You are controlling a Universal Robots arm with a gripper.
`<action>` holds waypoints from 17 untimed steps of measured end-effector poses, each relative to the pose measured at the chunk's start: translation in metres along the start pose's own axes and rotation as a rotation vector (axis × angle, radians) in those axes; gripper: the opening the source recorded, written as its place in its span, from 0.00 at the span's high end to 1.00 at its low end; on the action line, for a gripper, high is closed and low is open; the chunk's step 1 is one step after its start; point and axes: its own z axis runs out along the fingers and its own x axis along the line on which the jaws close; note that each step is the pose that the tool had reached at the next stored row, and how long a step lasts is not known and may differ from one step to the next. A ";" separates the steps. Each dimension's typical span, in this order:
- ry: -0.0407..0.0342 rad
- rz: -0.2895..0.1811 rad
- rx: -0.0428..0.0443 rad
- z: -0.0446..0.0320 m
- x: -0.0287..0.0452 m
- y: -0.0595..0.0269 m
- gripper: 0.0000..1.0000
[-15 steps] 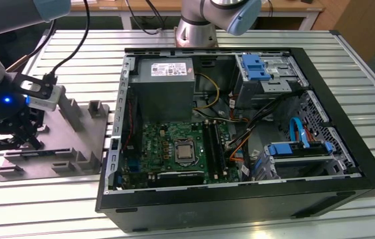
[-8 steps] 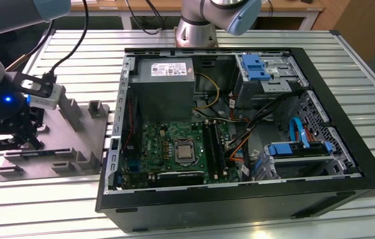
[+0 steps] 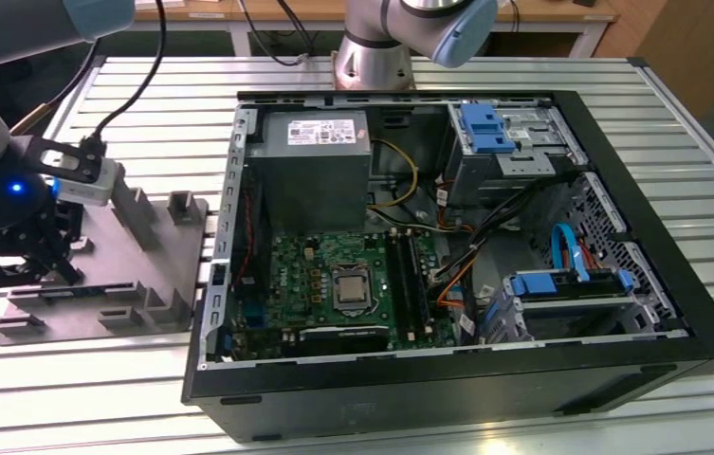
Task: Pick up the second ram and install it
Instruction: 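Pick up the second ram and move it above second insertion slot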
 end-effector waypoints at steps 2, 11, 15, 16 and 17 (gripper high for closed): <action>0.0001 -0.010 0.0005 0.0000 0.0000 0.0000 0.89; 0.0006 -0.060 0.0029 0.0000 0.0000 0.0000 0.89; 0.0008 -0.082 0.0039 0.0000 0.0000 0.0000 0.89; 0.0009 -0.087 0.0041 0.0000 0.0000 0.0000 0.89; 0.0009 -0.092 0.0044 0.0000 0.0000 0.0000 0.89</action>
